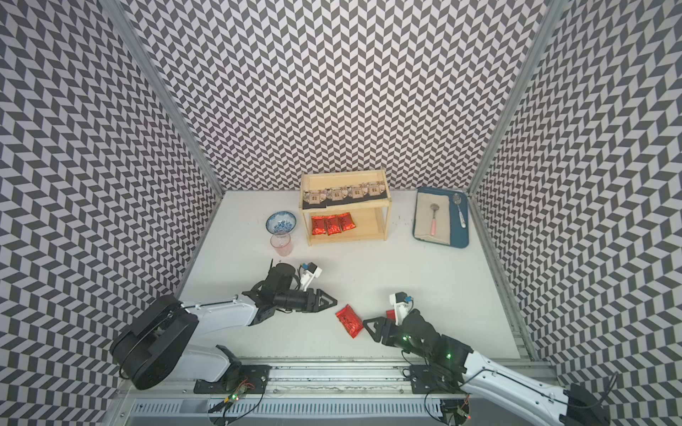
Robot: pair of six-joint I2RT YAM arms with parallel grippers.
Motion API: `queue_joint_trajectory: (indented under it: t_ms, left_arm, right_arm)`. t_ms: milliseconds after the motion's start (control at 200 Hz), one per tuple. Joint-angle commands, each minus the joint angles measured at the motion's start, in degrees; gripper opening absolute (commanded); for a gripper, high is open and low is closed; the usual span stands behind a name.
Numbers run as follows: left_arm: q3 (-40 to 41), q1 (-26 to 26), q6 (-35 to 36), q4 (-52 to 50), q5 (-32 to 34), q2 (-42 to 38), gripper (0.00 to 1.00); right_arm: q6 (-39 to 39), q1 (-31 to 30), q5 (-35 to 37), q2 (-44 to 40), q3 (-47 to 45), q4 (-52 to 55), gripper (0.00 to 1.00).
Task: Place the tea bags on the shelf by color
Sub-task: Pick up the tea bag from the center of the board.
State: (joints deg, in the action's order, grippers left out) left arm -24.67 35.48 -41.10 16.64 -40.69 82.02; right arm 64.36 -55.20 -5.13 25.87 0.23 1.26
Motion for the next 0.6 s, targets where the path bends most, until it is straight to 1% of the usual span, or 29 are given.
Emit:
queue_joint_trajectory:
  t_ms: [0, 195, 371, 436, 596]
  left_arm:
    - [-0.26, 0.11, -0.8, 2.21, -1.32, 1.57, 0.67]
    - [0.12, 0.11, -1.99, 5.65, -2.25, 2.66, 0.66]
    - [1.2, 0.11, -2.62, 5.98, -1.38, 2.26, 0.63]
    - [1.39, 0.11, -2.59, 5.7, -0.95, 1.68, 0.61]
    - [1.33, 0.11, -1.35, 3.67, -0.07, 1.05, 0.59]
  right_arm:
    - [6.16, 1.16, -4.45, -1.12, -3.21, -8.76, 0.62]
    - [7.45, 1.27, -6.8, 0.9, -3.81, -10.37, 0.6]
    - [6.41, 1.35, -6.9, 5.2, -0.44, -3.78, 0.54]
    - [6.23, 1.32, -7.97, 8.24, -0.23, -5.31, 0.52]
    - [5.53, 1.33, -10.38, 16.96, 0.09, -13.27, 0.51]
